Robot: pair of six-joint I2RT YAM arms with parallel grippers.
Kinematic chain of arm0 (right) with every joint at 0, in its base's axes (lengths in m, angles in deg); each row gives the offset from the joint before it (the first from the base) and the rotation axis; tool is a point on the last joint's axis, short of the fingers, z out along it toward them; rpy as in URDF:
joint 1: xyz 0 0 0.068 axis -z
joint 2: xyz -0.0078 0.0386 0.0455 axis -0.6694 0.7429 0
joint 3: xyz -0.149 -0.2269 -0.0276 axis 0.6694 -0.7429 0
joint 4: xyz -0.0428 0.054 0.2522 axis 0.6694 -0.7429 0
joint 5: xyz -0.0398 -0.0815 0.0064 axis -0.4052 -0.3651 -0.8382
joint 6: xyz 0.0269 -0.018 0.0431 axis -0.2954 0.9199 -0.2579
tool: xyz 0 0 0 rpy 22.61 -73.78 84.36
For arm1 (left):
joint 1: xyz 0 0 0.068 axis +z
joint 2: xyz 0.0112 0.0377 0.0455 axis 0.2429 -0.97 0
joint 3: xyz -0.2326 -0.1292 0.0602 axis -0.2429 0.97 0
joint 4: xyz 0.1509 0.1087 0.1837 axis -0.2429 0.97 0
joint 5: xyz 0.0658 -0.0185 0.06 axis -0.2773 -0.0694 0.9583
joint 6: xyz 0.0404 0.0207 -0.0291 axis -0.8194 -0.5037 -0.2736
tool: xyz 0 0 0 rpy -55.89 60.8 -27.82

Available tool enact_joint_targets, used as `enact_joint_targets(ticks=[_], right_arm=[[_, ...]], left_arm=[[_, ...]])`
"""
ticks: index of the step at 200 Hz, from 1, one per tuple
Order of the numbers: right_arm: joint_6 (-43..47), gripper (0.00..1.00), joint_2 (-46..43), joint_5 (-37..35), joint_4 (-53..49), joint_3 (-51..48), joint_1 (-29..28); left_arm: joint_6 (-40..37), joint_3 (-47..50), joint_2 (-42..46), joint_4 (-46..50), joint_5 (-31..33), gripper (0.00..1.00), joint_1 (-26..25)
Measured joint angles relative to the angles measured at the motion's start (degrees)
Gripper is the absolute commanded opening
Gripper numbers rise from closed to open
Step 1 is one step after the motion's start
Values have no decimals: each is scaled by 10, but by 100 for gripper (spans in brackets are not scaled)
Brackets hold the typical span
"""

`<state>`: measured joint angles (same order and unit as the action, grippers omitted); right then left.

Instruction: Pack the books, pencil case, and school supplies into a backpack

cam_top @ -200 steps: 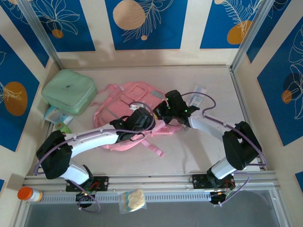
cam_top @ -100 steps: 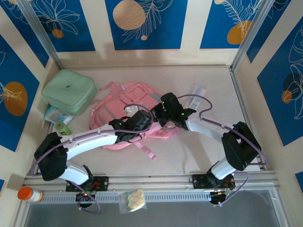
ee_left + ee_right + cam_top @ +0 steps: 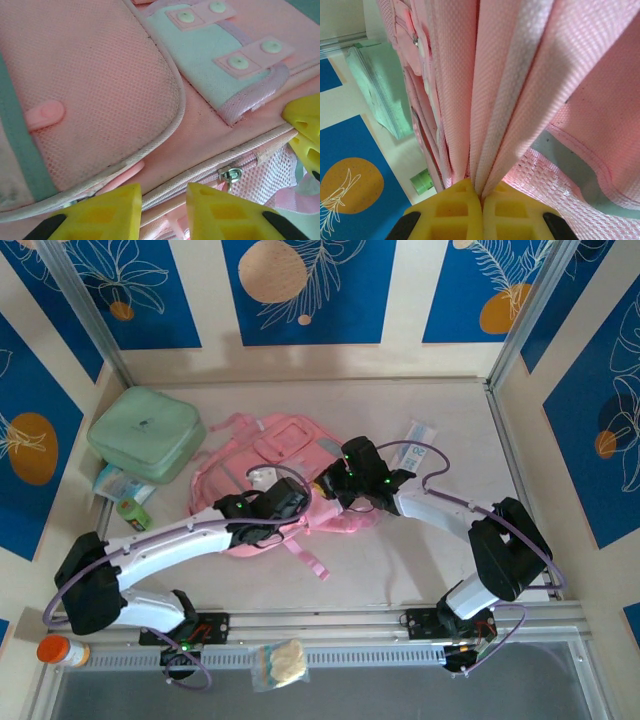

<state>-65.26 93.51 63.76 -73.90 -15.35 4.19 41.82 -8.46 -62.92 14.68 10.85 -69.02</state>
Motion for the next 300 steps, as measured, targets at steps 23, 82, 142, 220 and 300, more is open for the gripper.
enact_joint_targets(ticks=[23, 82, 142, 220, 300], right_arm=[[0, 0, 0, 0, 0, 0, 0], [-1, 0, 0, 1, 0, 0, 0], [-1, 0, 0, 0, -4, 0, 1], [-1, 0, 0, 4, -4, 0, 3], [-1, 0, 5, 4, -3, 0, 4]], left_arm=[[-24, -3, 0, -3, -33, 35, 0], [-35, -52, -77, -51, -56, 33, -10], [20, -56, -96, -50, -36, 27, -12], [100, -55, -96, -35, -1, 29, -39], [103, -81, -145, -24, 21, 15, -34]])
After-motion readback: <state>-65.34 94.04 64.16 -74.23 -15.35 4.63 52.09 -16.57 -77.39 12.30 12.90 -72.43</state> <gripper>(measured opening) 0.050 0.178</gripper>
